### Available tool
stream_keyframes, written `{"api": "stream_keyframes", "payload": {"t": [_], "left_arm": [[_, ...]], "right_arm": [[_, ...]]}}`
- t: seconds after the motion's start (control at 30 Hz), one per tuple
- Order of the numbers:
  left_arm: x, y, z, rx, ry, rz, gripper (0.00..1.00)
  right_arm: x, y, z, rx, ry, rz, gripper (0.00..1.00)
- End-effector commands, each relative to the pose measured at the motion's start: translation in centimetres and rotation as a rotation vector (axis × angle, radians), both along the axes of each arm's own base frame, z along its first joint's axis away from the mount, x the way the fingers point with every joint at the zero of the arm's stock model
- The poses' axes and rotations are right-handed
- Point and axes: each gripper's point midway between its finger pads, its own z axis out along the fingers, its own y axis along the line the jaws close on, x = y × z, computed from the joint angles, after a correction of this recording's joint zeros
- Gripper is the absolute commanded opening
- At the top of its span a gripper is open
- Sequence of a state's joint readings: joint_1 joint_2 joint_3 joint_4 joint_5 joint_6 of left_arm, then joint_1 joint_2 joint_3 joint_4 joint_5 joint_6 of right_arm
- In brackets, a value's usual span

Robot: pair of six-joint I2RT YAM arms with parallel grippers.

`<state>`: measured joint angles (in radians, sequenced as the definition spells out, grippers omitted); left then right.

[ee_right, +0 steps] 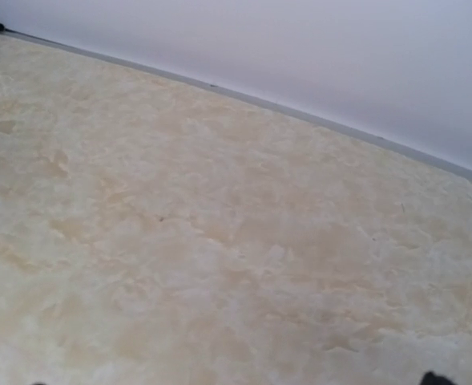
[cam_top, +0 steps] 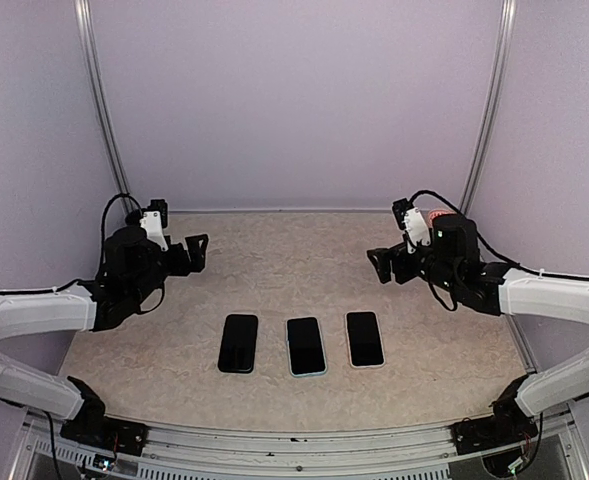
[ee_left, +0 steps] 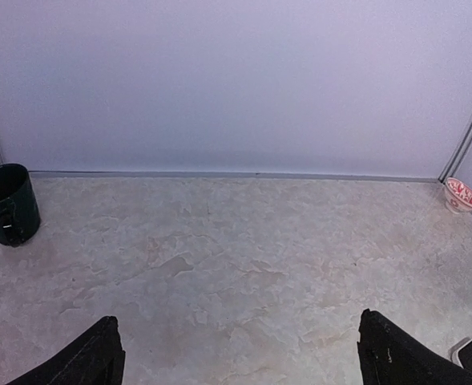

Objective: Put the phone into the phone case
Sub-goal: Reset both arms

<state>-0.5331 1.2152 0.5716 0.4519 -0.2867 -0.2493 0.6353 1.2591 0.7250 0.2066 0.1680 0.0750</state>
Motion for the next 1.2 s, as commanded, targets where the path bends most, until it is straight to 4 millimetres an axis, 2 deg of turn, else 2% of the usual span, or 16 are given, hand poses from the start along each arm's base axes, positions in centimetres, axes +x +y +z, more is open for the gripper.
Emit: {"api": "stream_keyframes", "payload": {"t": [0.0, 0.13, 0.27, 0.47, 0.6, 0.77, 0.9, 1.03, 1.17], "left_arm": [[0.7, -0.1, 1.0, 0.061, -0.099, 0.027, 0.99], [0.6, -0.9, 1.0, 0.059, -0.102, -0.013, 0.99], [0.6, -1.3, 1.1, 0.069, -0.1, -0.046, 0.99], [1.4, 1.1, 1.3, -0.002, -0.093, -0.03, 0.99], [1.6, 2.4, 2.2, -0.018, -0.11, -0.011, 0.99], [1.5, 4.0, 4.3, -0.033, -0.155, 0.021, 0.99], [1.6, 4.4, 5.1, -0.049, -0.166, 0.02, 0.99], [1.7, 4.3, 5.1, -0.057, -0.161, 0.009, 0.99], [1.8, 3.9, 4.1, -0.065, -0.132, -0.008, 0.99]], "right_arm": [[1.8, -0.6, 0.7, 0.026, -0.012, 0.018, 1.0], [3.6, -2.9, -0.2, 0.044, 0.042, -0.021, 1.0], [4.0, -4.6, 0.3, 0.073, 0.027, -0.044, 1.0], [4.0, -8.3, 1.4, 0.101, -0.022, -0.133, 1.0], [4.1, -9.9, 2.2, 0.125, -0.041, -0.16, 1.0], [3.9, -11.3, 3.9, 0.115, -0.098, -0.211, 1.0], [3.4, -12.1, 4.4, 0.131, -0.127, -0.225, 1.0], [3.2, -12.2, 4.8, 0.136, -0.146, -0.221, 1.0], [2.8, -11.7, 5.1, 0.149, -0.159, -0.189, 1.0]]}}
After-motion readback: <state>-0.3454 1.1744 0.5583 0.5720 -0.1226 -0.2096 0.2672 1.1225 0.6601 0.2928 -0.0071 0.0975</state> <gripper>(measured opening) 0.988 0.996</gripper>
